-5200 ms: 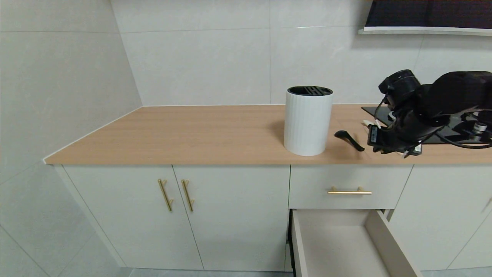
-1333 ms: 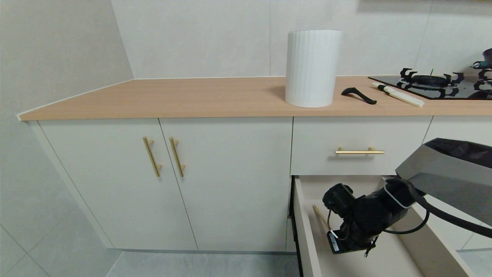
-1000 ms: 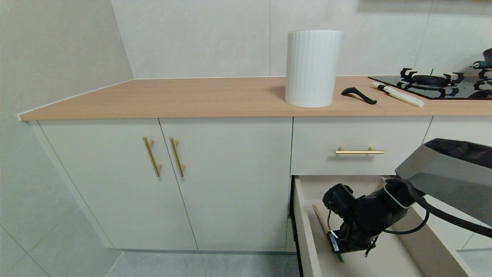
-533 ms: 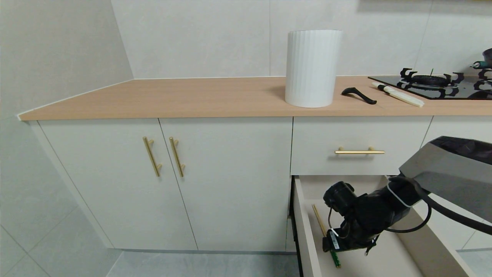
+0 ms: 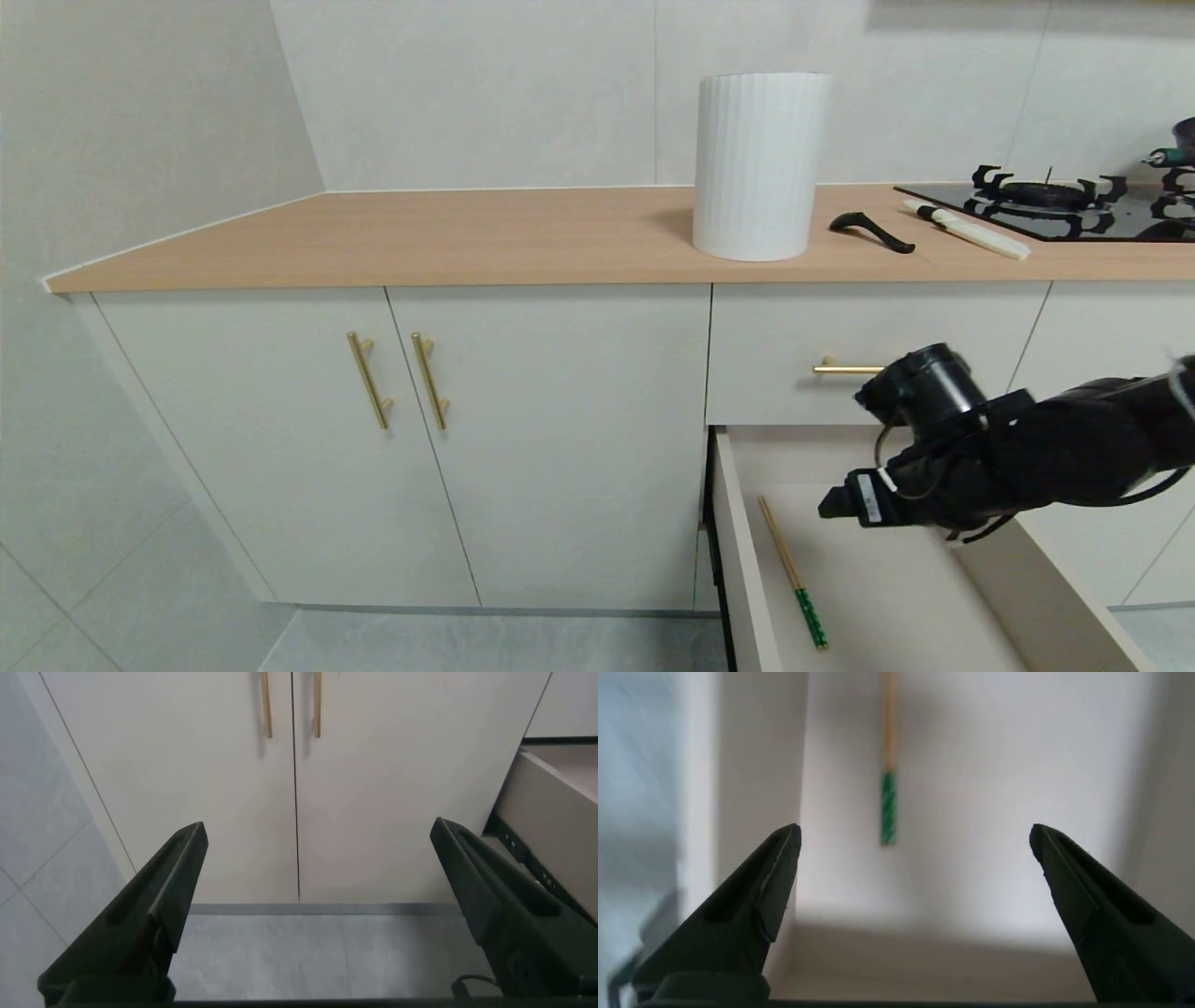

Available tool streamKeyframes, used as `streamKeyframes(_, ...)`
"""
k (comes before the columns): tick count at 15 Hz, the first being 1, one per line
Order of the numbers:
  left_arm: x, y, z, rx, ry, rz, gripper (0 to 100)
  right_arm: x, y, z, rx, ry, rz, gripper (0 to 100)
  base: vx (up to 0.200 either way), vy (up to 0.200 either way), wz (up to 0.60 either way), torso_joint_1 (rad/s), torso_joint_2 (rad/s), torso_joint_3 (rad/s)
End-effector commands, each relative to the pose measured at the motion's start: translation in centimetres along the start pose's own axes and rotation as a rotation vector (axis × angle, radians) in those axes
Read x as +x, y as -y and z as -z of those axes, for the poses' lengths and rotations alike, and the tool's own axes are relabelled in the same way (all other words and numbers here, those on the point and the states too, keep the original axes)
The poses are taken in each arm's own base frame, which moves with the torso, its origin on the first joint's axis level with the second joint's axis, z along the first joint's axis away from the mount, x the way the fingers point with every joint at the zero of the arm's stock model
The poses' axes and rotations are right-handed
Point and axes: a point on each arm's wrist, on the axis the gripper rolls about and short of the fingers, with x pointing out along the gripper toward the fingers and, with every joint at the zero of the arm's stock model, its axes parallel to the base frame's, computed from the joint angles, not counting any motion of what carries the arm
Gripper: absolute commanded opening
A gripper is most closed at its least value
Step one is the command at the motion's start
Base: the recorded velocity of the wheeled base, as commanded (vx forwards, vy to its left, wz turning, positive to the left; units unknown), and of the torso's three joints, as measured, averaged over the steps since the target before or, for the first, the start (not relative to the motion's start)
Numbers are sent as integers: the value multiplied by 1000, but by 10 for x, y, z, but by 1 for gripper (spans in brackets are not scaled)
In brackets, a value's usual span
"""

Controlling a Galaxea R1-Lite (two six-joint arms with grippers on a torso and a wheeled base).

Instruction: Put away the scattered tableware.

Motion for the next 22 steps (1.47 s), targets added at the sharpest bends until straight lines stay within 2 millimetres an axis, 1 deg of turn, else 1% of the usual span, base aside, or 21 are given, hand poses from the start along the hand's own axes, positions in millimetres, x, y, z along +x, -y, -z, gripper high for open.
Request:
streamKeyframes(1,0,0,0,0,0,0,100,-62,28,-15,51,184,-4,100,0,0,0,0,0,0)
streamKeyframes(3,0,0,0,0,0,0,100,-81,34,-16,48,237,-21,100,0,0,0,0,0,0)
streamKeyframes(6,0,0,0,0,0,0,100,-92,36,-15,46,265,-26,100,0,0,0,0,0,0)
streamKeyframes(8,0,0,0,0,0,0,100,-92,36,-15,46,266,-27,100,0,0,0,41,-180,-115)
streamKeyframes(11,0,0,0,0,0,0,100,-94,36,-15,39,271,-27,100,0,0,0,67,-250,-273)
streamKeyframes(22,0,0,0,0,0,0,100,-90,36,-10,29,256,-25,100,0,0,0,186,-498,-287)
